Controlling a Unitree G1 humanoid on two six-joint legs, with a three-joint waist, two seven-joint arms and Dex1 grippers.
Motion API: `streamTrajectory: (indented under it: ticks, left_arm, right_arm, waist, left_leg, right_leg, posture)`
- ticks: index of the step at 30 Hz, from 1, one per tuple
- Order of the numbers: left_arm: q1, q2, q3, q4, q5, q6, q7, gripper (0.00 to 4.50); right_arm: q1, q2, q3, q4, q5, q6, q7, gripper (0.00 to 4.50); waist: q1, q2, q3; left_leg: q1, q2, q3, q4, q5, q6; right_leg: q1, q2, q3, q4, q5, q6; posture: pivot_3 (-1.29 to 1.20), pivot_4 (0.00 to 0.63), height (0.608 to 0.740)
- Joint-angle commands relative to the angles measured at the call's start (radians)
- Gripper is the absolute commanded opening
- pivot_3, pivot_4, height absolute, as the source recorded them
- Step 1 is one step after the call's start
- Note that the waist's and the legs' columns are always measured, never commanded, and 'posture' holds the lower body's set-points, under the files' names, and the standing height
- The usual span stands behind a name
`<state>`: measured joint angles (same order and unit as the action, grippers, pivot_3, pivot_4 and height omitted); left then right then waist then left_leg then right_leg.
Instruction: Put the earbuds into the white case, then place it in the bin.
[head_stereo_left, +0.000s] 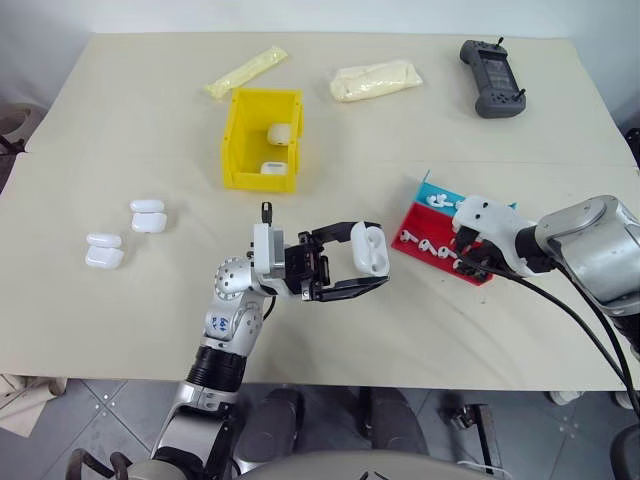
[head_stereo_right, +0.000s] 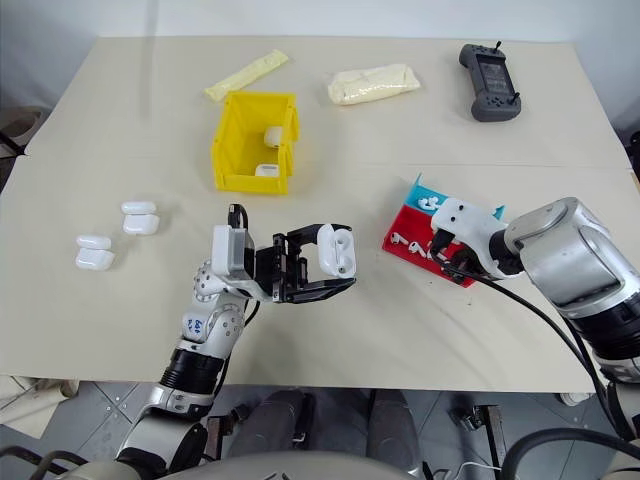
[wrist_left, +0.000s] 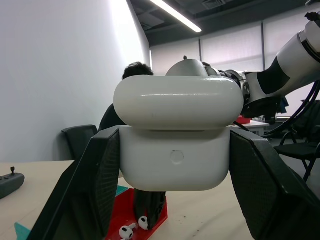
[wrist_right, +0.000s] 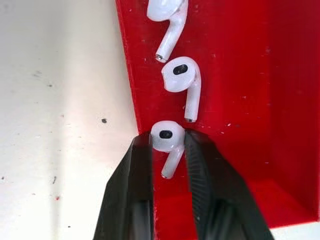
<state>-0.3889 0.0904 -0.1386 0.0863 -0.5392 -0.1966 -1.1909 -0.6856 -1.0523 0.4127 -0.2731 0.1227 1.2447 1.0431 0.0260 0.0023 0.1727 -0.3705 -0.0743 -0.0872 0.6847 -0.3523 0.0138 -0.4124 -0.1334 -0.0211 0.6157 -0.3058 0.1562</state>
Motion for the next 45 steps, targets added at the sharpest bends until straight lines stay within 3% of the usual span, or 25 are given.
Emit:
streamTrajectory:
  ticks: [1,11,15,17,20,26,34,45]
  left_arm:
    - [-0.012,-0.005,0.002,-0.02,0.001,-0.018,0.001,2.81]
    - [-0.003,0.009,0.005,-0.023,-0.008,-0.006,-0.013,2.81]
    - [-0.014,0.02,0.0,-0.009,-0.018,0.017,-0.041,2.81]
    - [-0.027,0.023,-0.004,0.002,-0.025,0.043,-0.056,2.81]
    - [-0.054,0.028,-0.008,0.019,-0.029,0.086,-0.077,2.81]
    - [-0.073,0.04,0.026,-0.011,-0.073,0.187,-0.06,2.81]
    - [-0.087,0.102,0.044,-0.041,-0.092,0.284,-0.071,2.81]
    - [-0.089,0.133,0.057,-0.07,-0.085,0.338,-0.076,2.81]
  right_arm:
    - [0.024,0.001,0.007,0.001,0.009,0.006,-0.024,0.5]
    - [0.026,-0.099,-0.054,-0.089,0.073,-0.002,0.028,0.5]
    - [0.049,-0.099,-0.221,-0.117,0.17,-0.002,0.042,0.5]
    - [0.12,-0.06,-0.345,-0.13,0.221,-0.07,0.041,0.5]
    - [0.29,0.087,-0.564,-0.171,0.325,-0.253,0.049,0.5]
    - [0.432,0.409,-0.783,-0.208,0.516,-0.456,-0.037,0.5]
    - [0.491,0.647,-0.76,-0.266,0.652,-0.647,-0.119,0.5]
    - [0.513,0.707,-0.587,-0.307,0.636,-0.795,-0.168,0.5]
  waist:
    - [0.0,-0.001,0.0]
    - [0.002,-0.001,-0.001]
    - [0.001,-0.001,-0.001]
    - [0.001,-0.002,-0.001]
    - [0.006,-0.002,0.0]
    - [0.0,-0.003,0.0]
    - [-0.004,-0.002,-0.001]
    - [-0.003,-0.002,-0.001]
  left_leg:
    - [0.0,0.0,0.0,0.0,0.0,0.0]
    - [-0.001,-0.001,0.0,0.0,0.0,0.0]
    - [-0.001,0.0,0.0,-0.001,0.0,0.0]
    - [-0.001,0.0,0.0,-0.001,0.0,0.0]
    - [-0.001,0.0,0.0,0.0,0.0,0.0]
    - [0.0,-0.001,0.0,0.0,0.0,0.0]
    - [0.0,0.0,-0.001,0.0,0.0,0.0]
    - [0.001,0.0,-0.001,0.0,0.0,0.0]
  right_leg:
    - [0.0,0.0,0.0,0.0,0.0,0.0]
    - [0.0,-0.001,0.0,0.0,0.0,0.0]
    - [-0.001,0.0,0.0,0.0,0.0,0.0]
    - [-0.001,0.0,0.0,0.0,0.0,0.0]
    - [0.0,0.0,-0.001,0.0,0.0,0.0]
    - [0.0,0.0,0.0,0.005,0.001,0.001]
    - [0.0,0.001,0.001,0.005,0.001,0.001]
    - [0.0,0.001,0.001,0.006,0.0,0.001]
  posture:
    - [0.0,0.15,0.74]
    - [0.0,0.15,0.74]
    - [0.0,0.15,0.74]
    - [0.0,0.15,0.74]
    - [0.0,0.15,0.74]
    - [0.0,0.15,0.74]
    - [0.0,0.15,0.74]
    - [0.0,0.15,0.74]
